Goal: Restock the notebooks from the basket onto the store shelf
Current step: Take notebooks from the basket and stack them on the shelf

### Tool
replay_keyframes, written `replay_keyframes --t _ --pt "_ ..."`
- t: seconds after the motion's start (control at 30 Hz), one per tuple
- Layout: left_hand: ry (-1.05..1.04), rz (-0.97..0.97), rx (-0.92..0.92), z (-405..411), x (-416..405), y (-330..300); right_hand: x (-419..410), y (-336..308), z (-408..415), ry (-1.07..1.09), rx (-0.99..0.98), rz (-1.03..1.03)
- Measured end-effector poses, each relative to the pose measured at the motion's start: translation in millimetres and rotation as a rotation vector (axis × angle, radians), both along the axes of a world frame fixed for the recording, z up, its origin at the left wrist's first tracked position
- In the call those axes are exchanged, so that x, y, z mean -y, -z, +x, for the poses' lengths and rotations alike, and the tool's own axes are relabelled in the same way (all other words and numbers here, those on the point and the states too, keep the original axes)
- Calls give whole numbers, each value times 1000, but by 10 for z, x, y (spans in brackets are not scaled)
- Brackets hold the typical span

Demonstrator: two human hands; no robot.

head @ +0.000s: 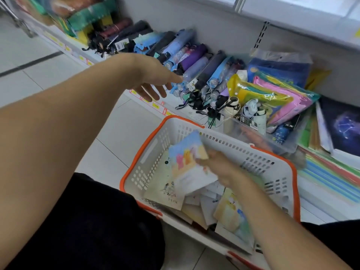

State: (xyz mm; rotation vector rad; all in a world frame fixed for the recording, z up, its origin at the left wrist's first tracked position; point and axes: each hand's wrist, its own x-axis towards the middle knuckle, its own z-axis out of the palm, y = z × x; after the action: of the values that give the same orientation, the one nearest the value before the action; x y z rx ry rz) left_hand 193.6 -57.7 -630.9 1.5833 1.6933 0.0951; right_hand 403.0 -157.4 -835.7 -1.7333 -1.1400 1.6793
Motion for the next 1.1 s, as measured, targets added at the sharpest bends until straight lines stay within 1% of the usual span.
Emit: replay_keyframes --t 0.07,0.17,0.23,0.27,0.3,0.33,0.37,0.4,0.47,0.5,0.53,0.6,0.67,0.73,0.8,0.87,0.93,1.0,1.03,1.1 --pt "-8 -58 -39 -2 27 -3 -66 -460 128 109 -290 65" --pt "25 -136 -10 22 106 -54 -168 -917 64 212 -595 136" --pt "56 -166 101 56 138 -95 -238 -1014 -108 243 -692 145" --pt "22 -152 166 75 138 -115 -266 -989 -173 274 -727 119" --pt "-29 -116 207 83 127 -133 -264 -948 -238 297 -783 58" --pt "-71 -61 211 79 107 -146 -257 -840 -297 322 -788 -19" --pt "-97 4 180 59 82 -150 -230 -673 -347 320 -688 -105" --pt "-115 63 137 37 65 -147 -166 -447 -389 280 -442 -168" --pt "-137 135 54 -6 57 -125 42 20 -480 73 127 -214" --pt "-141 146 20 -30 58 -116 133 227 -540 -19 302 -204" --pt "-142 137 -7 -51 61 -107 193 396 -617 -66 384 -189" --pt "-141 97 -37 -91 71 -94 250 613 -781 -56 465 -180" --pt "-135 81 -50 -118 76 -88 229 785 -908 -11 521 -162" --pt "-136 90 -61 -135 80 -82 184 919 -982 93 512 -201" --pt "-141 102 -80 -152 71 -82 138 1013 -964 170 393 -235" --pt "-143 107 -88 -180 57 -82 101 903 -883 102 304 -201" --pt "-138 108 -85 -180 28 -64 7 604 -692 -42 326 -76" --pt "-134 122 -101 -169 7 -28 -137 139 -405 -111 307 37" --pt "-136 134 -114 -161 -2 -14 -222 -136 -232 -118 259 71" --pt "-150 165 -125 -129 -26 -11 -391 -742 117 -34 134 116"
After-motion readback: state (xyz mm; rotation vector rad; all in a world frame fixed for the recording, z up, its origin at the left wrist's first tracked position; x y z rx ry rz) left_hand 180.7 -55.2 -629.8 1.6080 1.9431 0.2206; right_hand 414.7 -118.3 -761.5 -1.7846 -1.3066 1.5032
